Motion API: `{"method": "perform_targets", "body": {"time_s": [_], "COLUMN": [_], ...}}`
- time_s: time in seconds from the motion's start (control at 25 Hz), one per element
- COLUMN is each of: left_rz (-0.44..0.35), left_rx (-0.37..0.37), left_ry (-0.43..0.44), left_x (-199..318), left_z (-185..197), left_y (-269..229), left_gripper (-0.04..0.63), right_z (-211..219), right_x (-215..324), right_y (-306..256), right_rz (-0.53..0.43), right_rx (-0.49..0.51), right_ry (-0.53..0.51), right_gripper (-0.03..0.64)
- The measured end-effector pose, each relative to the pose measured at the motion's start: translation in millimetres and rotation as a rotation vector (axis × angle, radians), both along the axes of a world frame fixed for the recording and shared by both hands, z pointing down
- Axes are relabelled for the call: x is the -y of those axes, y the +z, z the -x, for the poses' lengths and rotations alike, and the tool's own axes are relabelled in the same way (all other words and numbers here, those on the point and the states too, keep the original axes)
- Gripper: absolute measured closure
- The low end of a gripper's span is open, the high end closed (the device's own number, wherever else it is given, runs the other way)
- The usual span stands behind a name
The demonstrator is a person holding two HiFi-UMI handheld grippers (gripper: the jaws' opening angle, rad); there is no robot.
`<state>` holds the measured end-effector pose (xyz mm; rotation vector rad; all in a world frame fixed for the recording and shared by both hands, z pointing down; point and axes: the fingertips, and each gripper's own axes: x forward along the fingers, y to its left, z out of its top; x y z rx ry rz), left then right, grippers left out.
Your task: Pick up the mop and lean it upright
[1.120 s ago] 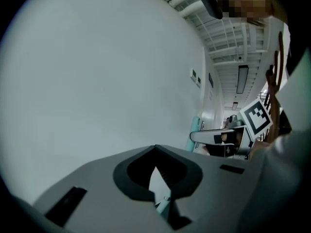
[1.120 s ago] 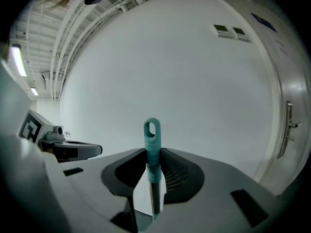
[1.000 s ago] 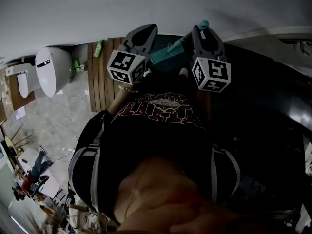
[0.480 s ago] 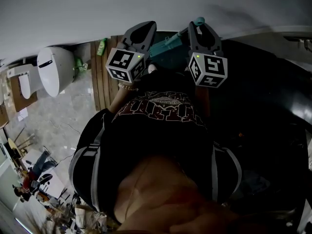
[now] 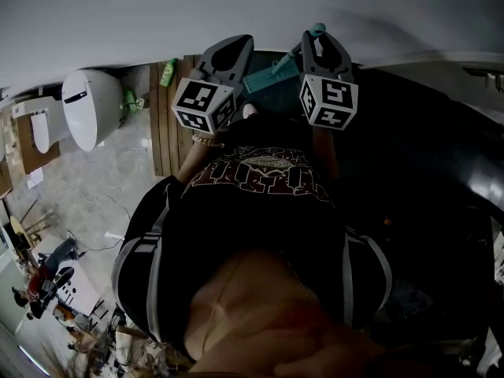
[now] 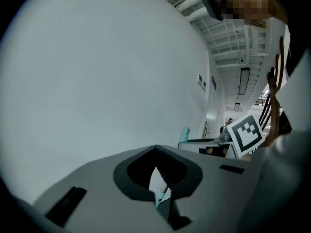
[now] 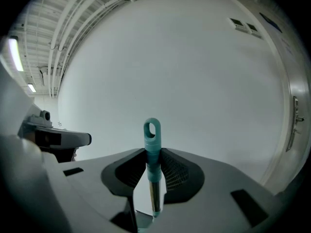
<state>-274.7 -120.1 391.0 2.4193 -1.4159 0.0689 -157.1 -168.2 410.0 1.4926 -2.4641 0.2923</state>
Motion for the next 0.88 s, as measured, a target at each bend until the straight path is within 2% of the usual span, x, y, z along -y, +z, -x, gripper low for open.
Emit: {"method": "perform_targets", "body": {"time_s": [0.4, 0.64, 0.88], "left_rz": [0.009, 0.015, 0.018], "left_rx": [-0.003, -0.008, -0.008], "left_ry": [-0.013, -0.019, -0.018], "left_x": [6, 12, 19], "left_z": [20, 25, 27], "left_y": [4, 7, 7], "left_gripper": [0.558, 0.558, 0.558], "right_z": [13, 17, 21], "right_x": [19, 22, 30], "right_y": [20, 52, 56], "right_rz": [0.010, 0.057, 0.048], "right_rx": [-0.025, -0.057, -0.055], "right_ry": [0.011, 0.016, 0.006], "right_gripper": [0.512, 0.512, 0.512]}}
